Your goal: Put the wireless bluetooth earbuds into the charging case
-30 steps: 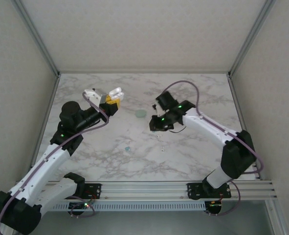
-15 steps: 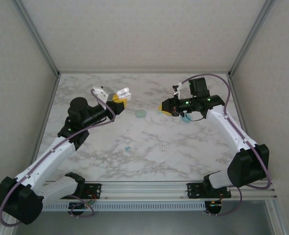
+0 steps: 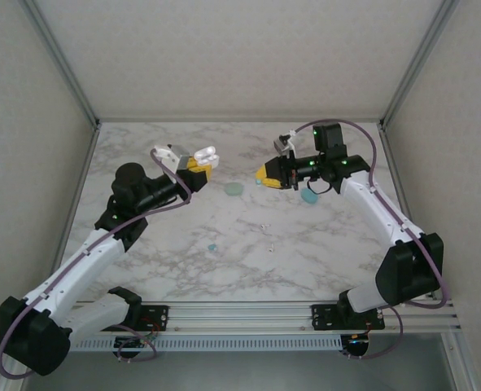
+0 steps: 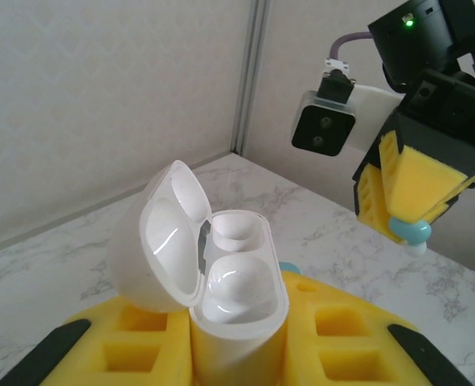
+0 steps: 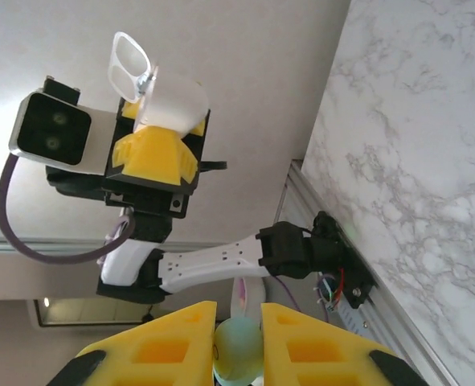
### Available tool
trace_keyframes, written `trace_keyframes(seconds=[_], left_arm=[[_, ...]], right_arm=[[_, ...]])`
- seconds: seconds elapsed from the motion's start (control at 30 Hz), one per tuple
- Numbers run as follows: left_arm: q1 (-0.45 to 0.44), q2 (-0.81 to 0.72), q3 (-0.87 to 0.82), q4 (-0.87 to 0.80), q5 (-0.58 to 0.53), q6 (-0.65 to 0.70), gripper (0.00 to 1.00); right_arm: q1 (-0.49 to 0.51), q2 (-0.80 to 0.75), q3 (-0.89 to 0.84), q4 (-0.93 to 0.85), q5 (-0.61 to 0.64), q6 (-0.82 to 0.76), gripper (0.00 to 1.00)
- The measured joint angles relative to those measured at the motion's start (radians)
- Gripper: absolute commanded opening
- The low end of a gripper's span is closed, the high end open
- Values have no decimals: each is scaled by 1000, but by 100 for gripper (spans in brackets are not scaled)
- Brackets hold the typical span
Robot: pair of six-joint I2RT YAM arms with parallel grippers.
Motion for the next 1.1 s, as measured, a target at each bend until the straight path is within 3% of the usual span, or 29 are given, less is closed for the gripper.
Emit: trace_keyframes(seconds=[0.53,0.7,1.1], left_arm=[[-12,13,-1,-14,62,33,15],[-15,31,-1,-14,85,41,14],[-54,85,27,-19,120,108,13]], right_arm=[[13,48,18,252,-10,325,21],[67,50,130,105,93,195,21],[180,32,171,42,277,13,20]])
